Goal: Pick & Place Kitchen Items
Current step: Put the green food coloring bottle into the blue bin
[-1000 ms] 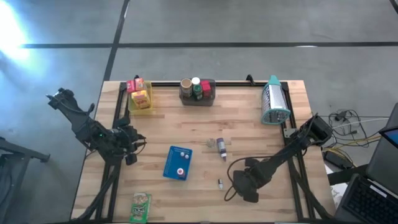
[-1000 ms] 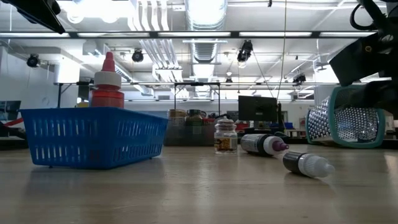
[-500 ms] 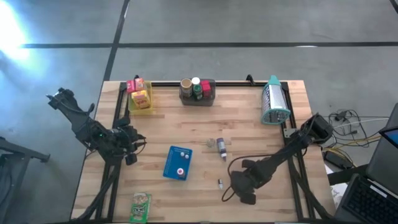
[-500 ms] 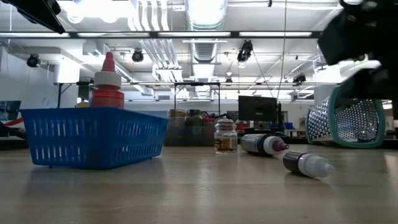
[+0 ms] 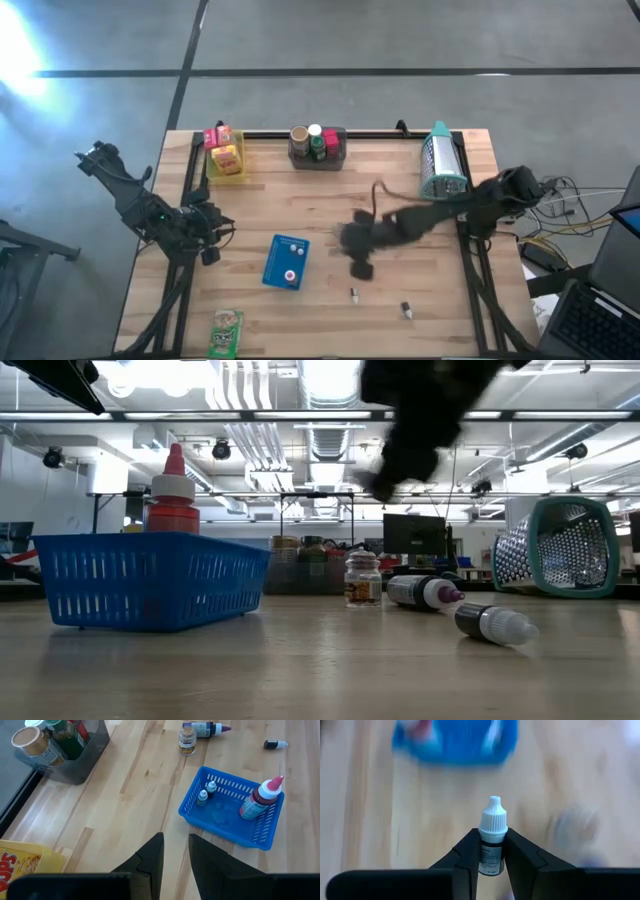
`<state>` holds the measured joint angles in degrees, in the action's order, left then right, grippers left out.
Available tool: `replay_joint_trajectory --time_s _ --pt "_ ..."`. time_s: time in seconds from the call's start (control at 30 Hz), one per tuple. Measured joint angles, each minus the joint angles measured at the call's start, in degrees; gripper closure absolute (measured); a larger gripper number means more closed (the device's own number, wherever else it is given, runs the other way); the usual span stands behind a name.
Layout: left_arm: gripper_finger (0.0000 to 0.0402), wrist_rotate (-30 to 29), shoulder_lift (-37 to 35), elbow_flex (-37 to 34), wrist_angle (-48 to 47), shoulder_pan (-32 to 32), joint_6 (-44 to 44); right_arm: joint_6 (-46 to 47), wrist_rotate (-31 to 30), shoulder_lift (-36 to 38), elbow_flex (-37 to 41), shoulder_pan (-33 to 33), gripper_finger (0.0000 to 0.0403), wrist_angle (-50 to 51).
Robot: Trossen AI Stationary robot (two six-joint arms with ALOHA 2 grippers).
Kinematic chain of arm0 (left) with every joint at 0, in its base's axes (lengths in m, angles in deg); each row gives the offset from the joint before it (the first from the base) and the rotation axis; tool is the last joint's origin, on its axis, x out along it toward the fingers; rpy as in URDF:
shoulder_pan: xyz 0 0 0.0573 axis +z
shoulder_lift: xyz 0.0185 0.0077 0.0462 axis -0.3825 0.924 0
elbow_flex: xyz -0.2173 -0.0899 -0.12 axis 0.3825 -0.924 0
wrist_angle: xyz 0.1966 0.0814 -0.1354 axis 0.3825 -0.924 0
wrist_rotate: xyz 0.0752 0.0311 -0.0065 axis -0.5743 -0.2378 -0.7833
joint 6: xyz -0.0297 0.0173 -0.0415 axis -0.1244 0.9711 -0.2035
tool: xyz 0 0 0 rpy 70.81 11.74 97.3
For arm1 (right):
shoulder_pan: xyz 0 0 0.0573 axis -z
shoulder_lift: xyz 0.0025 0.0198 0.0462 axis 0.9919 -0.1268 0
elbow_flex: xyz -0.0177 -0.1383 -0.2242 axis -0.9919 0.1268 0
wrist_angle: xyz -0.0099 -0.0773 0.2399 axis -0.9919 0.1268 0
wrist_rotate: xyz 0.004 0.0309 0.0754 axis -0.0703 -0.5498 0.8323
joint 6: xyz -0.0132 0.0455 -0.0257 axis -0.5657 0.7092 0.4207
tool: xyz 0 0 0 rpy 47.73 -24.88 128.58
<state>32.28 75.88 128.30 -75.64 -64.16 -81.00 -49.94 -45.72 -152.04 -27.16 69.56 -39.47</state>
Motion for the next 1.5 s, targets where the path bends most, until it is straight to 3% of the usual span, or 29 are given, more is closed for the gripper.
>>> replay_joint_trajectory --time_s 0.33,0.63,1.03,1.5 --pt "0.0305 -0.6 0.2 -0.3 0.2 0.0 1.0 -15.4 9.9 -7.6 -0.1 16.6 0.0337 -34.3" --pt "0.0305 -0.8 0.1 -2.9 0.4 0.0 1.6 -14.5 9.8 -21.3 -0.7 19.9 0.0337 -58.4" --pt "0.0305 -1.6 0.0 -3.9 0.8 0.0 1.7 -12.6 4.4 -36.7 -11.6 19.8 0.0337 -58.9" --pt "0.0305 -1.4 0.0 -3.9 1.0 0.0 1.6 -9.7 2.8 -42.6 -15.9 20.4 0.0336 -56.2"
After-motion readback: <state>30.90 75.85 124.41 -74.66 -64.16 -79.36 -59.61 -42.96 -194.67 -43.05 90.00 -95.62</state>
